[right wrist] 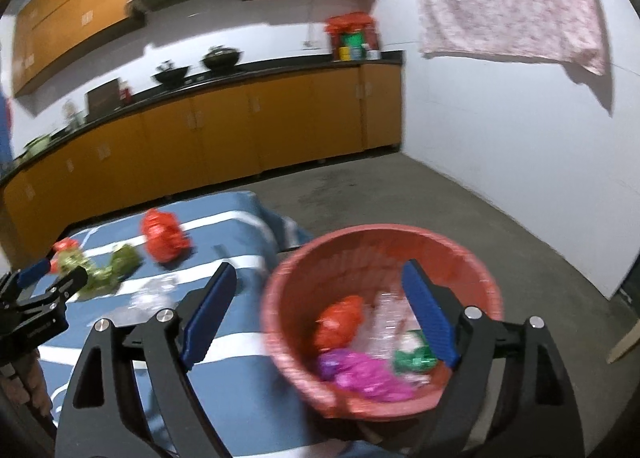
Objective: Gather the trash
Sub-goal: 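Grasp the clear bag with the right gripper while the left grasps the green patterned bag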
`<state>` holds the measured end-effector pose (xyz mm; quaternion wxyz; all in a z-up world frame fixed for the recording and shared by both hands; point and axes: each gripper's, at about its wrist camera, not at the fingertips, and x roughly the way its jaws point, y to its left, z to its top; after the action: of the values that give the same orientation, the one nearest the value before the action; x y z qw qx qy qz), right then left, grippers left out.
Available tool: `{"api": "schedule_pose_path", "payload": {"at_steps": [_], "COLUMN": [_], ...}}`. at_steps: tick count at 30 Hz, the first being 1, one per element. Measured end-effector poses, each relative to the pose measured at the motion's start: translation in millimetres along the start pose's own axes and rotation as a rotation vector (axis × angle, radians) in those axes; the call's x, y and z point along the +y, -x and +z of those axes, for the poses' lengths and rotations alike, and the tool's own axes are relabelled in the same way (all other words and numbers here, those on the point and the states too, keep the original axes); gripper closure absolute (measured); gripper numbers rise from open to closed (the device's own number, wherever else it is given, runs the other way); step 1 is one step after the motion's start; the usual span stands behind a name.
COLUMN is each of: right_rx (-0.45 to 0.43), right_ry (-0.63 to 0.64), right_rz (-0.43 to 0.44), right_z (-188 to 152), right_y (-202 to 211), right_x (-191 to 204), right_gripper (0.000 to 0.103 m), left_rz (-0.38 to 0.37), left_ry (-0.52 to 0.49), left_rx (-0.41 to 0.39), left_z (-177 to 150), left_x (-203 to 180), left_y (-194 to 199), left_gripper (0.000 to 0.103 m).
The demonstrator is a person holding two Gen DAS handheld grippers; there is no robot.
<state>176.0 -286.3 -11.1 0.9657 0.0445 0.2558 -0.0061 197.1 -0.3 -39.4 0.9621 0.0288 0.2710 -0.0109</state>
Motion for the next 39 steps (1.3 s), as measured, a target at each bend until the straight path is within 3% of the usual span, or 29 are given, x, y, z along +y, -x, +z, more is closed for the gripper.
{"api": "schedule_pose_path", "payload": {"at_steps": [6,9,16,23,28,33,39], "right_rx": [0.047,0.074,0.162,0.258,0.311,0.318,0.297], "right_ry": [0.043,0.109,0.2,0.182,0.202,0.208,0.212], "right_rz": [0.127,0.167,0.135,0.062,0.084,0.113,0.121], "right_z": [-6,-10,-28,-38,-47,-51,-51], "right_y": [-15,-26,-64,-102,-113,-108,-95], "right_x": [66,106,153,159,160,154,138], "right_gripper": [0.019,0.019,0.019,0.026,0.051,0.066,0.068], "left_rz": [0.158,0.2,0.257,0.258,0.22,0.154,0.095], "left_ry": [0.09,0.132,0.187,0.22,0.197,0.154,0.16], "left_rx": [0.027,0.034,0.044,0.04,0.031,0.033,0.052], "left_z": [-19,-27,-40,-43,-37,-26,-13], "left_x": [77,102,144,159,151,131,121], "left_y": [7,13,21,20,11,-4,-35], "left_gripper": [0.011,0.01,0.009,0.009,0.009,0.009,0.009]}}
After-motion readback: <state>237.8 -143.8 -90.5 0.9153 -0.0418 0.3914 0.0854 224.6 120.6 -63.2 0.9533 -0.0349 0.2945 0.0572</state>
